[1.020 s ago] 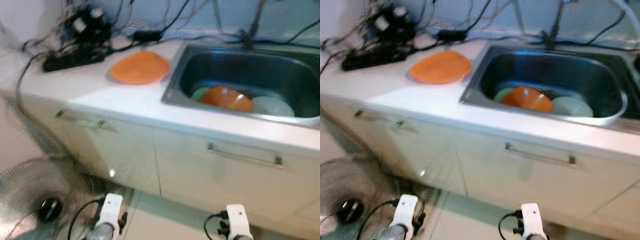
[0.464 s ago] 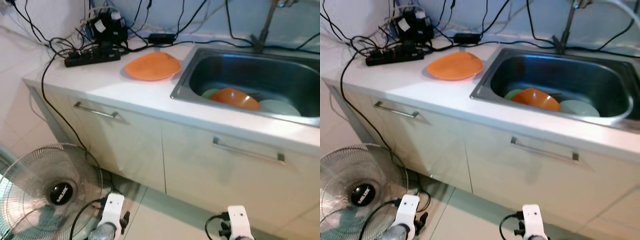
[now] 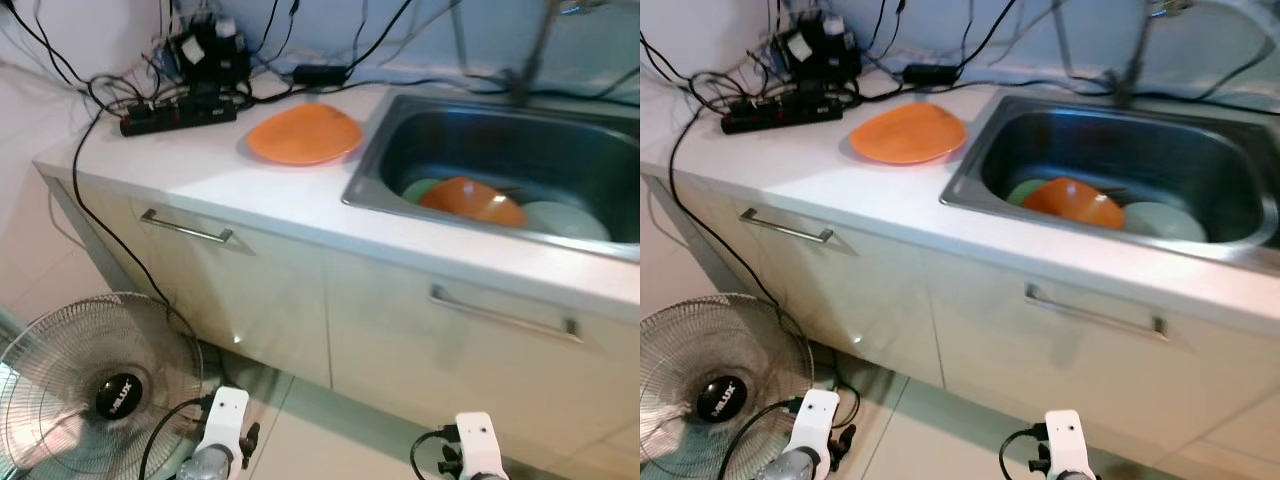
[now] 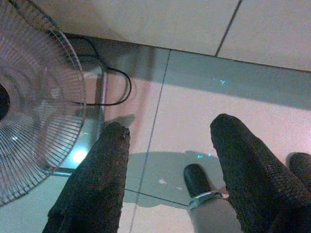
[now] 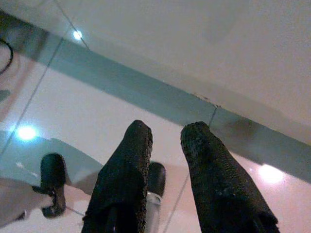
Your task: Kitchen organization
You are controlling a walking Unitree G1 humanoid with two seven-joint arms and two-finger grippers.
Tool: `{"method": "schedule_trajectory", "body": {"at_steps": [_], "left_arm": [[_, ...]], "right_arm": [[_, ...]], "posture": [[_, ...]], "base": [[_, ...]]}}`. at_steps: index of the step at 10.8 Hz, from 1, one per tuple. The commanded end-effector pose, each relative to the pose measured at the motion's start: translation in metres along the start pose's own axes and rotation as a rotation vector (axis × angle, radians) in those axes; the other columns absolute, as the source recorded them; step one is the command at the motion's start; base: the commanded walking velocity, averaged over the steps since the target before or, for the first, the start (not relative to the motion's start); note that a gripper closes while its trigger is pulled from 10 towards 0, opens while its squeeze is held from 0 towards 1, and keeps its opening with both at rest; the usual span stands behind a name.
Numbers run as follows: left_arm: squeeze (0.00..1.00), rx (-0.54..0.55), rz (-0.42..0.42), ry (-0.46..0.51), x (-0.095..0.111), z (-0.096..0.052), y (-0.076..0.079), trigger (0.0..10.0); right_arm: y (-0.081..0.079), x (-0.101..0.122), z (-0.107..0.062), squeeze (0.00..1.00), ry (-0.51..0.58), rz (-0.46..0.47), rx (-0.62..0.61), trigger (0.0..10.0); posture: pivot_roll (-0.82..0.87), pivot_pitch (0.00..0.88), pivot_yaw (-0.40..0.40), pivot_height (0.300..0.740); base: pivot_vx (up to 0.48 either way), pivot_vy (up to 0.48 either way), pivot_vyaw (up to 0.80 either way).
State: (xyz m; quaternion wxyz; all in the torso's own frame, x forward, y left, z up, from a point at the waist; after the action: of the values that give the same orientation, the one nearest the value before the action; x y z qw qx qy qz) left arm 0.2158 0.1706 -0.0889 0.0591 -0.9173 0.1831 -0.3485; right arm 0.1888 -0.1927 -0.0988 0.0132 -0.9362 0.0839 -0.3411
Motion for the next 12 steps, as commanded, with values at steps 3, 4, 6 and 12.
{"method": "schedule_trajectory", "body": {"at_steps": [3, 4, 6, 12], "left_arm": [[0.00, 0.004, 0.003, -0.002, 0.0000, 0.0001, -0.0010, 10.0], [0.00, 0.003, 0.002, -0.001, 0.0003, 0.0001, -0.0009, 10.0], [0.00, -0.001, 0.001, 0.004, 0.0013, 0.0002, 0.0000, 10.0], [0.00, -0.018, 0.001, 0.014, 0.0028, 0.0004, 0.0021, 10.0]], "right_arm": [[0.0018, -0.0040, -0.0009, 0.00, -0.018, 0.010, -0.004, 10.0], [0.0016, -0.0038, -0.0009, 0.00, -0.016, 0.010, -0.002, 10.0], [0.0018, -0.0038, -0.0009, 0.00, -0.017, 0.005, -0.003, 10.0], [0.0011, -0.0026, -0.0007, 0.00, -0.011, -0.009, 0.004, 10.0]], "posture": [[0.00, 0.049, 0.094, 0.740], [0.00, 0.049, 0.094, 0.740], [0.00, 0.050, 0.094, 0.740], [0.00, 0.050, 0.093, 0.740]], "base": [[0.262, 0.000, -0.35], [0.262, 0.000, 0.00], [0.000, 0.000, 0.00], [0.000, 0.000, 0.00]]}}
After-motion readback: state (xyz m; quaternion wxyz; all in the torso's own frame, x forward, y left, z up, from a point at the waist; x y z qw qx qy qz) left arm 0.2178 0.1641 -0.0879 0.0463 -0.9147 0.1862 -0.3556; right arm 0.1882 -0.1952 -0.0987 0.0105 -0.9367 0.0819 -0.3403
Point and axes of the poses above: a point about 5 cm out from each wrist's last joint towards the gripper, its own z axis pointing out of the wrist towards the gripper, its own x axis along the axis of the wrist's last joint, y = z × x, the point moved 2 cm from there along z, pointing out of the wrist towards the gripper, and after that the axes turned 14 degrees about z, right-handed, at the moved point
